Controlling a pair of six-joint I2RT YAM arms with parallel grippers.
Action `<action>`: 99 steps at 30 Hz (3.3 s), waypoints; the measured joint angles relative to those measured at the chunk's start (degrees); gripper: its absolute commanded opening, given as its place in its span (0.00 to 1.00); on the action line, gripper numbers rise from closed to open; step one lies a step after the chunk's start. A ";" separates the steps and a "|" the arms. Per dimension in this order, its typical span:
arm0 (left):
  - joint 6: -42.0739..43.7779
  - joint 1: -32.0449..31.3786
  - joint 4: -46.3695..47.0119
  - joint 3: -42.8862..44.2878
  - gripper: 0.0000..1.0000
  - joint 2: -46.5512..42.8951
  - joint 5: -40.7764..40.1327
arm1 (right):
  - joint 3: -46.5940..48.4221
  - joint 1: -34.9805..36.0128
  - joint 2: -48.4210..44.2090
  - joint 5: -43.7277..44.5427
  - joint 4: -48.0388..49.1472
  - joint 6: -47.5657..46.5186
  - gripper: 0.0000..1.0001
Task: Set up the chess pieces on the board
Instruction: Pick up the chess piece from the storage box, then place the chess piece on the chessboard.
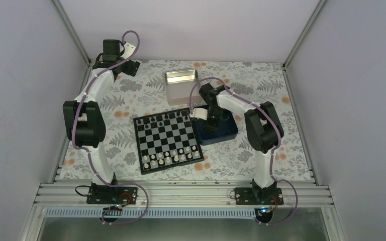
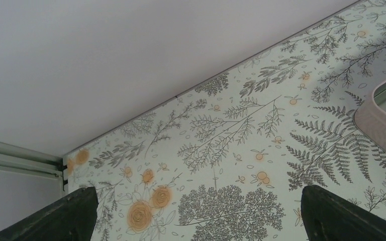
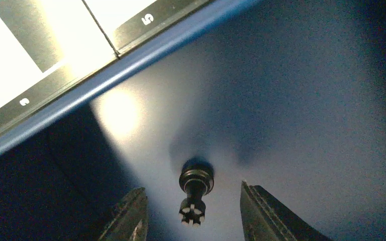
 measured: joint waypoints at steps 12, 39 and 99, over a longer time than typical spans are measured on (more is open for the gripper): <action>0.02 -0.02 0.42 -1.20 1.00 -0.74 0.04 | -1.57 0.00 2.08 0.42 1.99 0.50 0.20; 0.02 0.00 0.90 -1.70 1.00 -3.19 1.44 | 26.36 -0.09 4.72 5.81 -10.99 -0.35 0.09; -0.87 1.11 8.09 -11.37 1.00 -6.29 2.71 | 44.46 7.37 26.36 2.29 -9.29 -5.27 0.07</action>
